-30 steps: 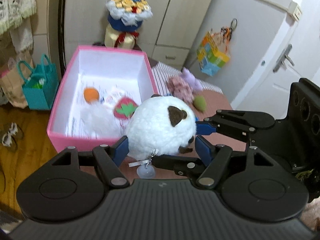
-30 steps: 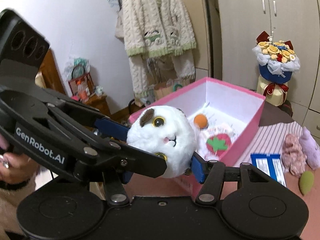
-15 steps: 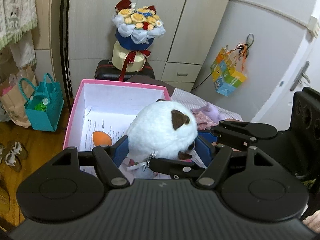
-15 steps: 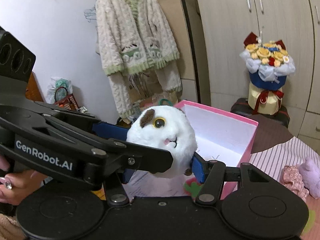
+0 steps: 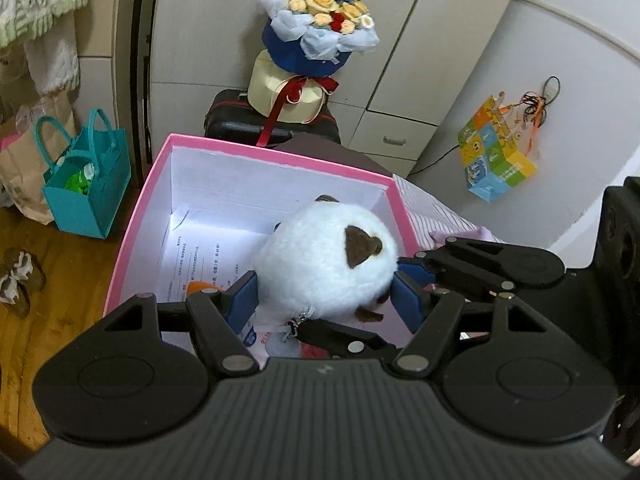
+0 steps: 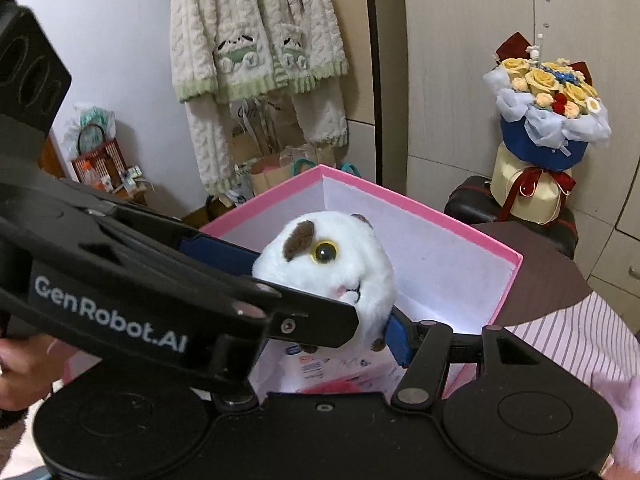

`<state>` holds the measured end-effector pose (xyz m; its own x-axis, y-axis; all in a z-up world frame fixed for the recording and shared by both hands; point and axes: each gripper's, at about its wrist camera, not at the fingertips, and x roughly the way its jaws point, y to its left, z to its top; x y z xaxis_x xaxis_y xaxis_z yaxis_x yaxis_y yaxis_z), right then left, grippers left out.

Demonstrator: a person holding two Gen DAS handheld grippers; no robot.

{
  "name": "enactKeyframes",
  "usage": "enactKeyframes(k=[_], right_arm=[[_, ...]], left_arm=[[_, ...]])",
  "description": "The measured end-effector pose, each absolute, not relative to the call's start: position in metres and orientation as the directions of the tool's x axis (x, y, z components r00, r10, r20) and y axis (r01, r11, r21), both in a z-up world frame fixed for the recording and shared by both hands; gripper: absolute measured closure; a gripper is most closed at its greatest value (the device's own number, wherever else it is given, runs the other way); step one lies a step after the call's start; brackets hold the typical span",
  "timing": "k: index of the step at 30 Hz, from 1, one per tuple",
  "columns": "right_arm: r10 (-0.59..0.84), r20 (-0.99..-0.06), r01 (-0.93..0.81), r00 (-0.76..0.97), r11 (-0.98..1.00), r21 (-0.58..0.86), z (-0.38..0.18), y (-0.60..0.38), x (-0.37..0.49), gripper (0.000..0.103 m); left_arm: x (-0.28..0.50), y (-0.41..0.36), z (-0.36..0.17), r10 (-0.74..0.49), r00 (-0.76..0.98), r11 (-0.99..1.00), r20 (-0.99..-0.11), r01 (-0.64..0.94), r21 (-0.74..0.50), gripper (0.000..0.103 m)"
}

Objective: Organize soft objects
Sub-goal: 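Carry the panda plush over the pink box and open the left tool, then withdraw both tools from the box toward the scrunchie and green sponge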

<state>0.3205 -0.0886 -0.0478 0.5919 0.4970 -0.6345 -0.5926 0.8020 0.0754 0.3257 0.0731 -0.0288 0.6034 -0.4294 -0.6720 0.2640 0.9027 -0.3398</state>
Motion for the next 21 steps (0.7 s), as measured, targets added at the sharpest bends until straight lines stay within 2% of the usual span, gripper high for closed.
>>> enactKeyframes(k=[8, 12, 16, 21], right_arm=[[0.47, -0.664, -0.605, 0.582, 0.796, 0.032, -0.052, -0.083, 0.333, 0.035], [0.435, -0.67, -0.592, 0.602, 0.806, -0.009, -0.05, -0.084, 0.327, 0.032], [0.401, -0.645, -0.544, 0.651, 0.838, -0.028, -0.041, -0.092, 0.314, 0.029], [0.388, -0.637, -0.528, 0.666, 0.848, -0.035, -0.032, -0.103, 0.291, 0.029]], left_arm=[[0.334, 0.078, -0.033, -0.416, 0.617, 0.908, -0.668, 0.238, -0.345, 0.031], [0.319, 0.078, -0.018, -0.384, 0.678, 0.923, -0.627, 0.268, -0.275, 0.024], [0.295, 0.08, -0.001, -0.36, 0.728, 0.933, -0.583, 0.296, -0.205, 0.024], [0.259, 0.077, 0.015, -0.347, 0.745, 0.93, -0.569, 0.353, -0.105, 0.024]])
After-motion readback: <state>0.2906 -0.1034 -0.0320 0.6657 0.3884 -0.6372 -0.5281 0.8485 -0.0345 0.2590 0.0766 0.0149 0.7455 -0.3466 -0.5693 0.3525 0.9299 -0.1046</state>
